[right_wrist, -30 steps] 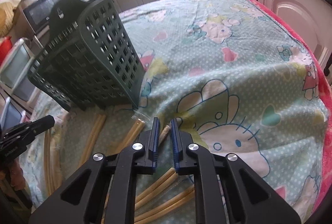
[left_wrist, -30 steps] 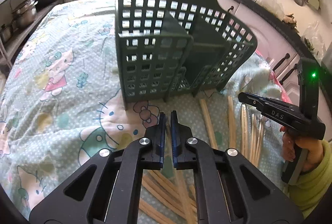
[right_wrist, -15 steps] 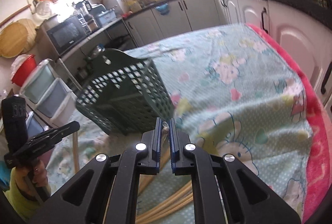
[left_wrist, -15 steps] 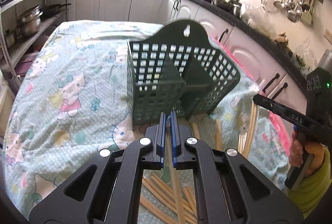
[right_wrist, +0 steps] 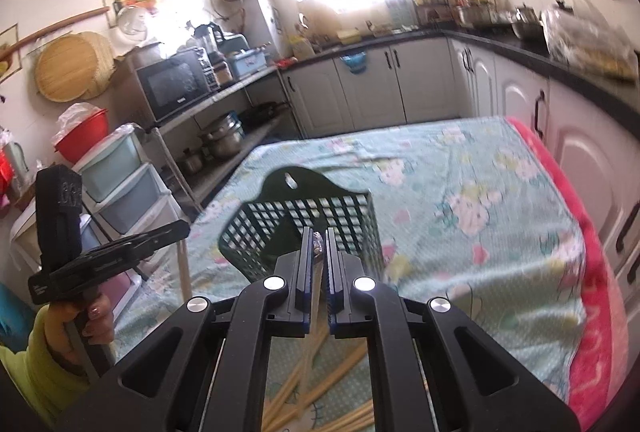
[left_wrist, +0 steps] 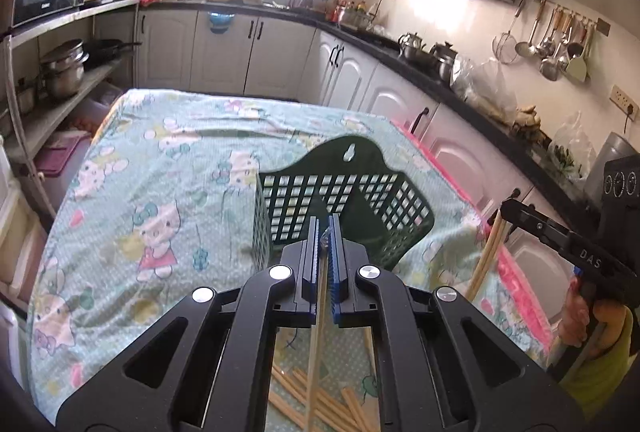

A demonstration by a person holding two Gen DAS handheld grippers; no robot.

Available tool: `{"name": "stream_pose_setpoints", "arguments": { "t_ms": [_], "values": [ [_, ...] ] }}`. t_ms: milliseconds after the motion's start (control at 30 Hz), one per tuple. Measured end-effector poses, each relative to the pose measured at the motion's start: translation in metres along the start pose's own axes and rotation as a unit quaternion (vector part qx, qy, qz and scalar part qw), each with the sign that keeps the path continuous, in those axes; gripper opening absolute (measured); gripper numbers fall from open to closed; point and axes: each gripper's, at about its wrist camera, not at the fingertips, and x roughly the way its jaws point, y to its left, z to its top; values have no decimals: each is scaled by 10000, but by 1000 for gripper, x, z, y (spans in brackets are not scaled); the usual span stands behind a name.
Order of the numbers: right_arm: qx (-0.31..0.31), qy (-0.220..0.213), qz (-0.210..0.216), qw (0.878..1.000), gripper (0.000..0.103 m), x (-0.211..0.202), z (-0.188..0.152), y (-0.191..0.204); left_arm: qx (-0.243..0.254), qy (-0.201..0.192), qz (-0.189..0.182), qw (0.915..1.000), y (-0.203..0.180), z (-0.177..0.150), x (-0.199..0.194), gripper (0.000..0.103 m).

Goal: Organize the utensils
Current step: 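Lift the left tool's chopstick over the green caddy while the right tool carries its chopstick there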

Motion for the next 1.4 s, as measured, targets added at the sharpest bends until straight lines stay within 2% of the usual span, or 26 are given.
{"name": "stream_pose_setpoints", "arguments": {
  "t_ms": [167,467,767,1033,1233,1400],
  "values": [
    [-212,-271,45,9994,6,-12,17,15,-36,-178,-205,9996,-4,17,-12,2],
    [-422,-856,103,9954,6,-29,55,29,168,-660,-265,9973,-24,55,-33,2],
    [-428,-1284,89,9908,6,-35,91,33,268,-1059,-232,9937,-36,93,-46,2],
    [-402,-1532,2,9874,6,-29,119,28,281,-1458,-22,9889,-35,120,-60,2],
    [-324,-1591,-134,9866,6,-15,126,18,260,-1466,230,9886,-24,122,-51,2],
    [-184,-1513,-198,9881,6,6,119,4,71,-1262,295,9915,-5,113,-27,2]
  ]
}}
